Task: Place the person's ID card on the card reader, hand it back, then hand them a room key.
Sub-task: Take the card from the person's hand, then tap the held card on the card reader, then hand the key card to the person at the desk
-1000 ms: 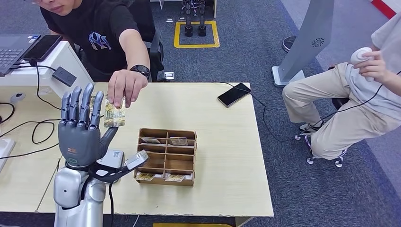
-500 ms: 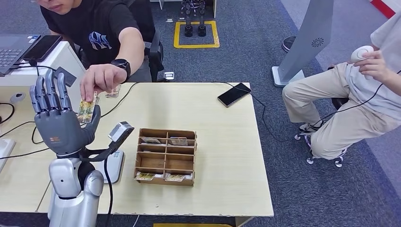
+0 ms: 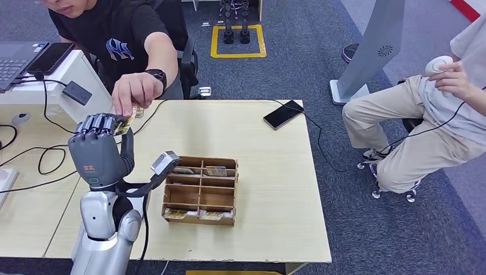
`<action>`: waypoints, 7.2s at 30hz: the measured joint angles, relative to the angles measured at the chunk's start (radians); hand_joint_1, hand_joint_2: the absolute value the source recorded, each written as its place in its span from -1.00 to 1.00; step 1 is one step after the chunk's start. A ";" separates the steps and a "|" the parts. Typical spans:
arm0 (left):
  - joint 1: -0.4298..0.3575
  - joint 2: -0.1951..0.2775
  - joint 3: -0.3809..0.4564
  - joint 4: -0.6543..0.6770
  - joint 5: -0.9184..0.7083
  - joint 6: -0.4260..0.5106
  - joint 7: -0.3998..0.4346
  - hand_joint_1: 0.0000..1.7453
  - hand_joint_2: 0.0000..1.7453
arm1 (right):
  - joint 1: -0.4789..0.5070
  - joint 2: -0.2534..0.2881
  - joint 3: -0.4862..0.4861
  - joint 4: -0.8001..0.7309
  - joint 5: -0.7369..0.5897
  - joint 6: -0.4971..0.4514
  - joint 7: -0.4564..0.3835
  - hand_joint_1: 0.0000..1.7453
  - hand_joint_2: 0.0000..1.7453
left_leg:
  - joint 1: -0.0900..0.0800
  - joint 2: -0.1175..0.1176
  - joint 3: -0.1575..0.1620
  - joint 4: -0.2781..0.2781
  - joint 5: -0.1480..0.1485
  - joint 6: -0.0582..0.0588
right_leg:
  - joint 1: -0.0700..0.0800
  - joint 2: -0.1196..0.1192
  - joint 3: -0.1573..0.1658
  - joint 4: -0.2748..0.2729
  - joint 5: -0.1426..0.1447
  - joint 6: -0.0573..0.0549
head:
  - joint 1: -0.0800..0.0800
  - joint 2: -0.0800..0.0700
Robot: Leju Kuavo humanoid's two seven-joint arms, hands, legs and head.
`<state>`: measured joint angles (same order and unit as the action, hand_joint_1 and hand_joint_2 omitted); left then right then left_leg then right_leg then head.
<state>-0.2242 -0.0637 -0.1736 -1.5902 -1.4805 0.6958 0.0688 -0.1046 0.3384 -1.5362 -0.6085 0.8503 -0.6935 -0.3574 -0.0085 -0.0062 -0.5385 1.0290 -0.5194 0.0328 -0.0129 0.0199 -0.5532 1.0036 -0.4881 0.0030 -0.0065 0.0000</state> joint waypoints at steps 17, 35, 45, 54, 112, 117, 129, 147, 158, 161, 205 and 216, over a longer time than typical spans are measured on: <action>0.002 0.005 -0.019 0.000 0.000 0.001 0.010 1.00 1.00 | 0.000 0.000 0.000 0.000 -0.015 0.000 0.001 -1.00 1.00 | 0.000 0.000 0.000 0.000 0.000 0.000 | 0.000 0.000 0.000 0.000 0.000 0.000 | 0.000 0.000; 0.075 -0.029 0.049 -0.042 0.062 0.002 -0.208 1.00 1.00 | 0.000 0.000 0.000 -0.001 -0.041 0.000 0.014 -1.00 1.00 | 0.000 -0.001 -0.001 0.000 0.000 0.000 | 0.000 -0.001 0.000 0.000 0.000 0.000 | 0.000 0.000; 0.109 -0.173 0.421 0.025 0.041 0.003 -0.454 1.00 1.00 | 0.000 0.000 0.000 -0.001 -0.072 0.000 0.024 -1.00 1.00 | 0.000 -0.002 -0.001 0.000 0.000 0.000 | 0.000 -0.002 0.000 0.000 0.000 0.000 | 0.000 0.000; 0.110 -0.119 0.419 0.169 0.106 0.003 -0.404 1.00 1.00 | -0.001 0.000 0.000 -0.001 -0.082 0.000 0.026 -1.00 1.00 | 0.000 -0.003 -0.001 0.000 0.000 0.000 | 0.000 -0.003 0.001 0.000 0.000 0.000 | 0.000 0.000; 0.165 -0.190 0.633 0.210 0.061 0.004 -0.477 1.00 1.00 | -0.005 0.000 0.000 0.001 -0.134 0.000 0.014 -1.00 1.00 | 0.000 -0.004 -0.001 0.000 0.000 0.000 | 0.000 -0.004 0.000 0.000 0.000 0.000 | 0.002 0.000; 0.164 -0.190 0.632 0.216 0.035 0.004 -0.456 1.00 1.00 | -0.006 0.000 0.000 0.003 -0.130 0.000 0.010 -1.00 1.00 | 0.000 -0.004 -0.001 0.000 0.000 0.000 | 0.000 -0.004 0.000 0.000 0.000 0.000 | 0.002 0.000; 0.159 -0.186 0.604 0.239 0.017 0.004 -0.367 1.00 1.00 | -0.007 0.000 0.000 0.007 -0.127 0.000 0.005 -1.00 1.00 | 0.000 -0.004 -0.001 0.000 0.000 0.000 | 0.000 -0.004 0.000 0.000 0.000 0.000 | 0.002 0.000; 0.085 -0.174 0.478 0.388 0.017 0.004 -0.347 1.00 1.00 | -0.014 0.000 0.000 0.028 -0.079 0.000 -0.020 -1.00 1.00 | 0.000 -0.005 -0.001 0.000 0.000 0.000 | 0.000 -0.005 0.001 0.000 0.000 0.000 | 0.002 0.000; 0.061 -0.139 0.445 0.485 0.007 0.004 -0.205 1.00 1.00 | -0.016 0.000 0.000 0.042 -0.076 0.000 -0.031 -1.00 1.00 | 0.000 -0.005 -0.001 0.000 0.000 0.000 | 0.000 -0.004 0.000 0.000 0.000 0.000 | 0.002 0.000; 0.056 -0.127 0.430 0.518 0.005 0.004 -0.178 1.00 1.00 | -0.016 0.000 0.000 0.045 -0.076 0.000 -0.031 -1.00 1.00 | 0.000 -0.004 -0.001 0.000 0.000 0.000 | 0.000 -0.004 0.000 0.000 0.000 0.000 | 0.002 0.000; -0.039 -0.042 0.233 0.762 0.140 0.013 -0.183 1.00 1.00 | -0.024 -0.010 0.000 0.086 -0.097 0.000 -0.047 -1.00 1.00 | 0.000 -0.005 0.000 0.000 0.000 0.000 | 0.000 -0.005 0.002 0.000 0.000 0.000 | 0.002 0.000; -0.047 -0.197 0.415 0.582 0.754 0.009 -0.480 1.00 1.00 | -0.029 -0.006 0.000 0.055 -0.090 0.000 -0.018 -1.00 1.00 | 0.000 -0.006 0.000 0.000 0.000 0.000 | 0.000 -0.005 0.002 0.000 0.000 0.000 | 0.002 0.000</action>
<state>-0.2711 -0.2606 0.2412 -1.0077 -0.7262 0.7044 -0.4111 -0.1335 0.3327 -1.5362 -0.5530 0.7606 -0.6935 -0.3754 -0.0086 -0.0117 -0.5389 1.0291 -0.5191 0.0326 -0.0130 0.0145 -0.5516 1.0033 -0.4883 0.0030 -0.0044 0.0000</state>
